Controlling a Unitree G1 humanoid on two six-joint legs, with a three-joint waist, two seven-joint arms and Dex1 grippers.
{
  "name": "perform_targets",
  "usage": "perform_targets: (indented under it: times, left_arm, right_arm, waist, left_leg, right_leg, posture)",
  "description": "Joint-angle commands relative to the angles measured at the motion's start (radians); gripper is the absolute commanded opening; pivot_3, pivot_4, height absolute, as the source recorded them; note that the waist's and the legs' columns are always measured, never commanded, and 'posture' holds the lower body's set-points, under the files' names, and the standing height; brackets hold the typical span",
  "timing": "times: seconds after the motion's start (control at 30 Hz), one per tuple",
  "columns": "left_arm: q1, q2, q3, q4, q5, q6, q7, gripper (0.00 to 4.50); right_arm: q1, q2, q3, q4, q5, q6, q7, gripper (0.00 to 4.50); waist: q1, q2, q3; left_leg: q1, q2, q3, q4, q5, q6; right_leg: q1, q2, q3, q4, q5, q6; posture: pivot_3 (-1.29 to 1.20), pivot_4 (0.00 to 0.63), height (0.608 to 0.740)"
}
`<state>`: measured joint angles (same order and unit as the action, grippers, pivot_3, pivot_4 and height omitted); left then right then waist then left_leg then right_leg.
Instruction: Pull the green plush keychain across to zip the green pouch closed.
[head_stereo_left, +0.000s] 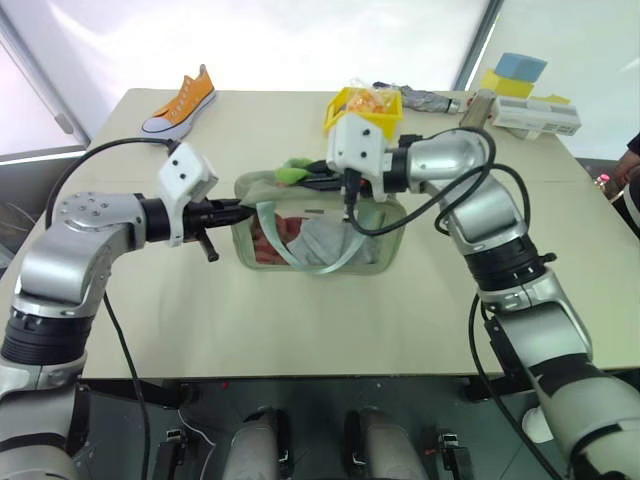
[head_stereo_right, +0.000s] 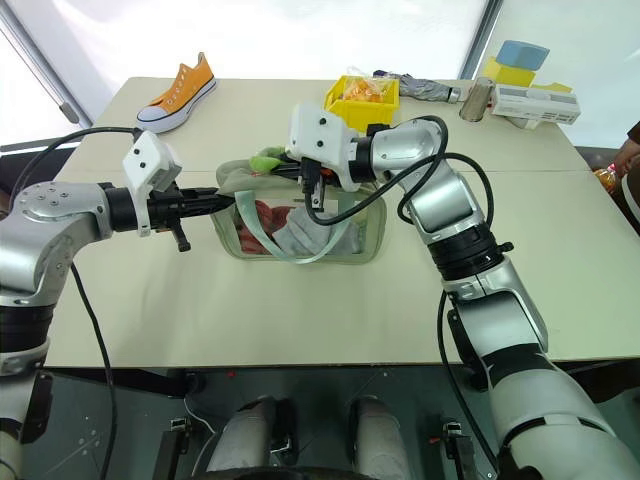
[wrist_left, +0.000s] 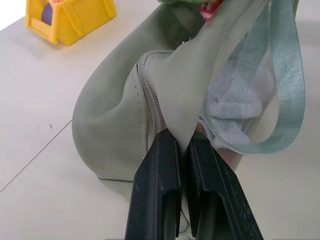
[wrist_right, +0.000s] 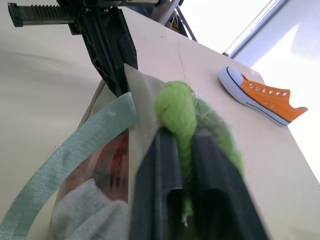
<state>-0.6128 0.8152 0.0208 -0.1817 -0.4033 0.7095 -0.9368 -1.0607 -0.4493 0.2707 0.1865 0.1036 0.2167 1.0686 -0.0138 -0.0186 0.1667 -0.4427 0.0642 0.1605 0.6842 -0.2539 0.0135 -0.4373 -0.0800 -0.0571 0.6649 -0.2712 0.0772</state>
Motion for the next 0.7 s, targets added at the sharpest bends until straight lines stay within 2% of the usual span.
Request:
perform_targets:
  times: [0.03,0.23,0.33,0.47,0.57,0.7]
  left_arm:
    - [-0.019,0.002,0.017,-0.025,-0.006,-0.008,0.009,0.00]
    - [-0.014,0.000,0.013,-0.011,0.000,-0.026,0.007,0.00]
    - [-0.010,0.002,0.011,-0.012,0.002,-0.032,0.004,0.00]
    - [-0.013,0.006,-0.001,0.002,0.005,-0.040,-0.013,0.00]
    - [-0.023,0.001,-0.009,0.006,0.005,-0.041,-0.016,0.00]
    - [-0.017,0.004,-0.029,0.019,0.025,-0.073,-0.026,0.00]
  right_arm:
    - [-0.056,-0.082,-0.082,-0.051,0.018,0.031,0.018,0.07]
    - [-0.029,-0.363,-0.106,-0.065,-0.085,-0.030,0.075,0.07]
    - [0.007,-0.446,-0.106,-0.068,-0.116,-0.055,0.075,0.07]
    - [0.158,-0.585,-0.116,0.006,-0.227,-0.128,0.011,0.07]
    - [0.264,-0.565,-0.131,0.024,-0.215,-0.126,-0.041,0.07]
    - [0.409,-0.459,-0.125,0.002,-0.173,-0.074,-0.096,0.07]
  waist:
    - [0.002,0.000,0.000]
    - [0.003,0.000,0.000]
    - [0.001,0.000,0.000]
    - [-0.001,0.000,0.000]
    - [0.000,0.000,0.000]
    - [0.000,0.000,0.000]
  left_leg:
    - [0.000,0.000,0.000,0.000,0.000,0.000]
    - [0.000,0.000,0.000,0.000,0.000,0.000]
    - [0.000,0.000,0.000,0.000,0.000,0.000]
    - [0.001,0.000,0.001,-0.001,0.000,0.000]
    - [0.001,0.000,0.001,0.000,0.000,0.000]
    - [0.002,0.000,0.001,0.000,0.000,0.000]
  right_leg:
    - [0.000,0.000,0.000,0.000,0.000,0.000]
    - [0.000,0.000,0.000,0.000,0.000,0.000]
    - [0.000,0.000,0.000,-0.001,0.000,0.000]
    - [0.000,0.000,0.000,-0.001,0.000,0.000]
    - [0.000,0.000,0.000,-0.001,0.000,0.000]
    - [0.001,0.001,0.000,-0.001,0.000,0.000]
  posture:
    - [0.00,0.150,0.740]
    - [0.00,0.150,0.740]
    - [0.00,0.150,0.740]
    - [0.00,0.150,0.740]
    - [0.00,0.150,0.740]
    - [0.00,0.150,0.740]
